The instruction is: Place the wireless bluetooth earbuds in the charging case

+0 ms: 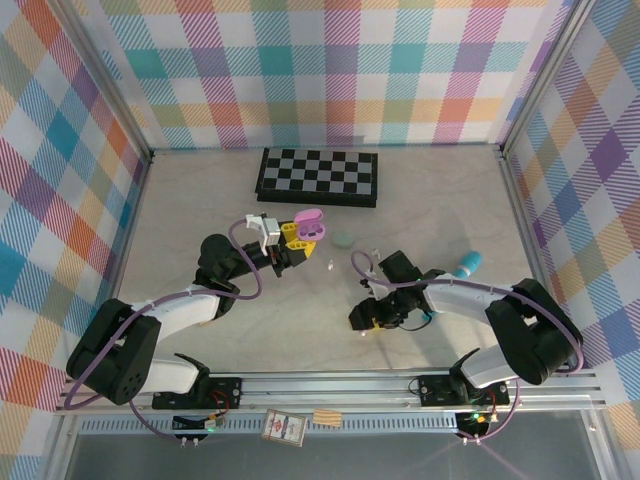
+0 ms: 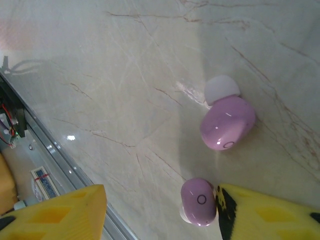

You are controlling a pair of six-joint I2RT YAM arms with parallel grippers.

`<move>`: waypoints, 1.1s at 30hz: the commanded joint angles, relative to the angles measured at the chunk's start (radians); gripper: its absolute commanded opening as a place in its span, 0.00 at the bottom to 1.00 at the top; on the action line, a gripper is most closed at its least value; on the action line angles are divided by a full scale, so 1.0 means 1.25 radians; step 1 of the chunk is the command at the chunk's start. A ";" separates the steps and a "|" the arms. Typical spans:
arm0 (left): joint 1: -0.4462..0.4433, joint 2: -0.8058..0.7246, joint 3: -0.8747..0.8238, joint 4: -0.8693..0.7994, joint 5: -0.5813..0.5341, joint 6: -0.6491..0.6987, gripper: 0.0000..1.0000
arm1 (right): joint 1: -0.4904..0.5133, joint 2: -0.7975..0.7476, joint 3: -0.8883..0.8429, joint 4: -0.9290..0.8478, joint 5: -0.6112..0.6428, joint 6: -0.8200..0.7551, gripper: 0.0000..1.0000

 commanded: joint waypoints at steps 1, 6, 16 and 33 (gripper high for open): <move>0.007 -0.006 0.023 0.022 0.023 0.006 0.30 | 0.004 0.009 -0.009 -0.023 0.003 0.011 0.58; 0.007 -0.007 0.024 0.023 0.024 0.002 0.30 | 0.004 0.040 -0.001 -0.006 0.014 0.028 0.51; 0.007 -0.002 0.028 0.022 0.027 0.002 0.30 | 0.004 0.054 -0.003 -0.007 0.034 0.047 0.34; 0.008 0.008 0.028 0.006 0.013 0.016 0.30 | 0.004 -0.018 0.034 -0.091 0.118 0.130 0.19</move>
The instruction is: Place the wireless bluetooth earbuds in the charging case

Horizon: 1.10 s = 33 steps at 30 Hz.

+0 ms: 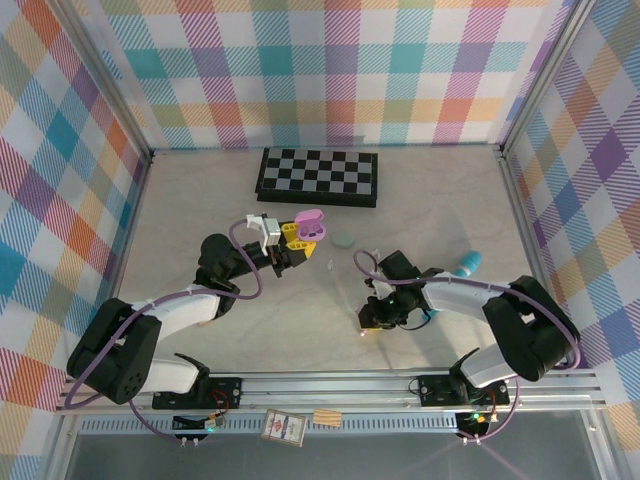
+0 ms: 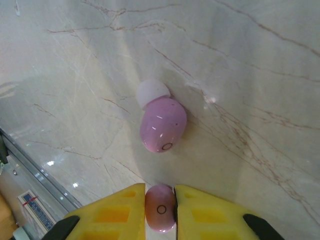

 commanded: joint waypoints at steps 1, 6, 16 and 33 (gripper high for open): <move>0.006 0.005 0.028 0.000 0.004 0.025 0.30 | 0.005 -0.043 0.033 -0.072 0.059 0.063 0.19; 0.000 0.000 0.033 -0.053 -0.024 0.077 0.30 | 0.005 -0.109 0.085 -0.185 0.199 0.181 0.21; -0.061 0.000 0.056 -0.214 -0.103 0.214 0.30 | 0.004 -0.175 0.182 -0.355 0.422 0.341 0.19; -0.140 0.156 0.067 -0.124 -0.239 0.265 0.30 | 0.036 -0.209 0.346 -0.396 0.455 0.336 0.19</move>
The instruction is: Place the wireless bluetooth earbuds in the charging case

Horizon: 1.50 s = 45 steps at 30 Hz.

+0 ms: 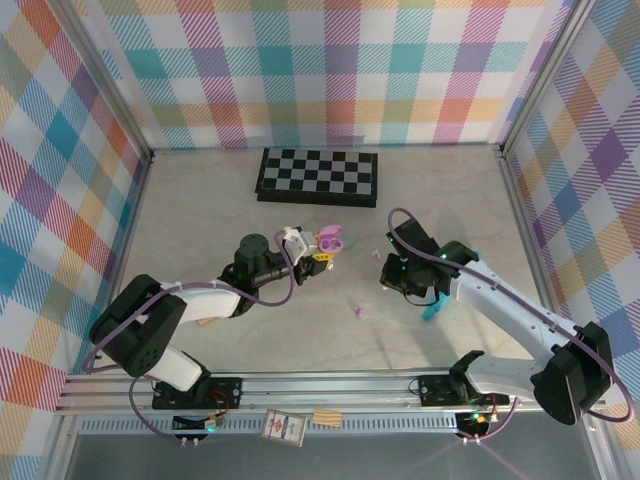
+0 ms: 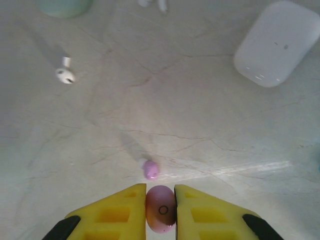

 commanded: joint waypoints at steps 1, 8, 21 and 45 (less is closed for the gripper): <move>-0.014 0.016 0.032 0.035 -0.012 0.034 0.30 | 0.021 0.003 0.060 -0.014 0.010 -0.009 0.19; -0.052 0.027 0.056 -0.045 -0.041 0.106 0.30 | 0.046 0.082 0.170 0.033 0.006 -0.045 0.19; -0.075 0.029 0.067 -0.089 -0.044 0.127 0.30 | 0.062 0.198 0.272 0.111 -0.052 -0.078 0.19; -0.080 0.023 0.097 -0.106 -0.032 0.087 0.29 | 0.075 0.266 0.273 0.153 -0.089 -0.092 0.20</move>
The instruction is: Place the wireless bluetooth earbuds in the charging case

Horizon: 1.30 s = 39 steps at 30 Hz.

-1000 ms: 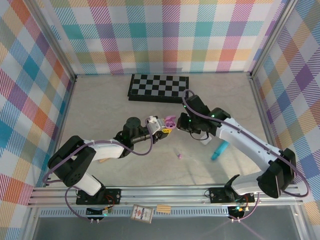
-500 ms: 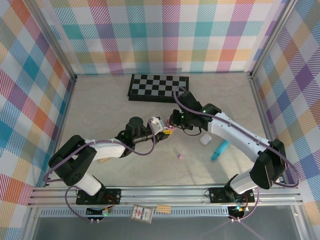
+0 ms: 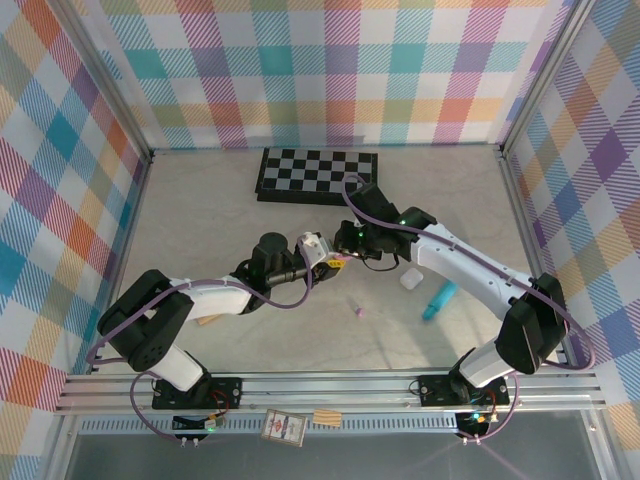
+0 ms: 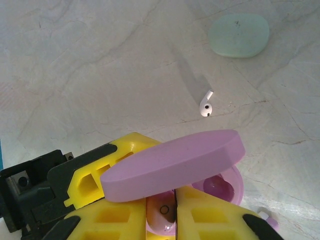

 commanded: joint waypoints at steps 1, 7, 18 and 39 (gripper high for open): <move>-0.010 -0.008 0.029 0.023 0.028 -0.008 0.29 | 0.008 0.009 0.002 0.030 -0.008 -0.008 0.20; -0.010 -0.020 0.027 0.021 0.027 -0.012 0.29 | 0.009 -0.004 -0.007 0.032 -0.007 -0.010 0.26; 0.008 -0.020 0.010 0.050 0.013 -0.031 0.29 | 0.010 -0.157 -0.098 0.053 0.001 -0.032 0.47; 0.123 -0.099 -0.067 0.161 0.064 -0.158 0.29 | -0.038 -0.249 -0.506 0.282 -0.110 0.016 0.56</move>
